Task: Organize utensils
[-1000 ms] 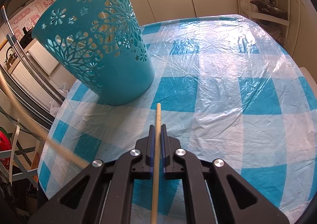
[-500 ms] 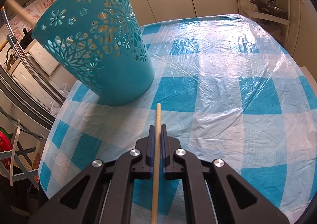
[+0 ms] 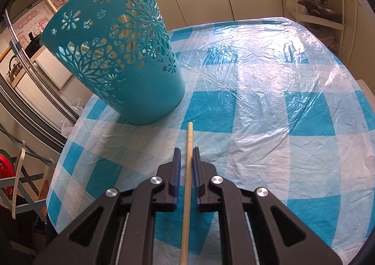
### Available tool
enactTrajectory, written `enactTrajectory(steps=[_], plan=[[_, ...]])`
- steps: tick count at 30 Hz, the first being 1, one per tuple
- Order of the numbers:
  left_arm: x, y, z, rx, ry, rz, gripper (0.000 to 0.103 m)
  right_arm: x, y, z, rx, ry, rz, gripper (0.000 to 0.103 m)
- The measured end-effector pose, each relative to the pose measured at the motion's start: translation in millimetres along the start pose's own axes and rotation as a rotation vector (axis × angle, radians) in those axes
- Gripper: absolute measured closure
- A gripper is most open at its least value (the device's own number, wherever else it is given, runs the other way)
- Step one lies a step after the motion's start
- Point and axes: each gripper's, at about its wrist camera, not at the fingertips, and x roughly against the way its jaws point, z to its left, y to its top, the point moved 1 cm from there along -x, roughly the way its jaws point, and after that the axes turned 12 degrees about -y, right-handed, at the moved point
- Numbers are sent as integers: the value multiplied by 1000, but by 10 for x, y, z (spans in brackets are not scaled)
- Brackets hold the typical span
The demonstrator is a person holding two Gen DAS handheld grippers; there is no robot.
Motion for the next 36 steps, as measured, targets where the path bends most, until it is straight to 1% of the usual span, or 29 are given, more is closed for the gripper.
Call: enactTrajectory(steps=[3,5,11,12,13,14,16,17,19,20,22,24,25,27,30,32,34,36], plan=[[-242,-163,82,2,30,49,98,-4,-3,28,2,3,0,90],[-395,-268,131,12,34,85,98,-2,-4,31,3,3,0,89],[-627,-502,217,30,48,174,96,-10,-3,53,7,5,0,88],[-624,-538,231,35,54,179,90,-10,-4,50,7,6,0,88],[-604,-562,249,41,58,178,82,-7,-2,33,8,7,0,88],[-586,-594,248,44,64,174,77,-7,-2,31,8,7,0,88],[-489,-641,275,48,85,149,59,-9,-3,44,4,8,-5,88],[-425,-672,291,52,95,136,57,-8,-2,45,5,6,-5,88],[-316,-744,339,69,118,115,48,-4,0,55,15,-1,-4,87],[-259,-795,367,81,130,107,46,0,-2,70,24,-11,-4,87],[-178,-925,426,104,157,107,37,15,-16,125,53,-46,-5,87],[-137,-1095,484,128,176,123,34,29,-53,214,88,-96,-14,87],[-147,-1237,523,143,182,148,33,38,-75,265,111,-124,-20,87],[-198,-1415,566,157,195,186,32,42,-101,345,147,-166,-28,87],[-349,-1727,596,188,206,260,31,25,-118,439,181,-199,-35,87],[-419,-1853,570,188,213,284,28,22,-119,446,174,-201,-35,90],[-483,-1949,523,182,218,299,24,41,-131,418,145,-188,-28,97],[-543,-2007,479,174,221,308,22,66,-157,350,89,-147,-18,97]])
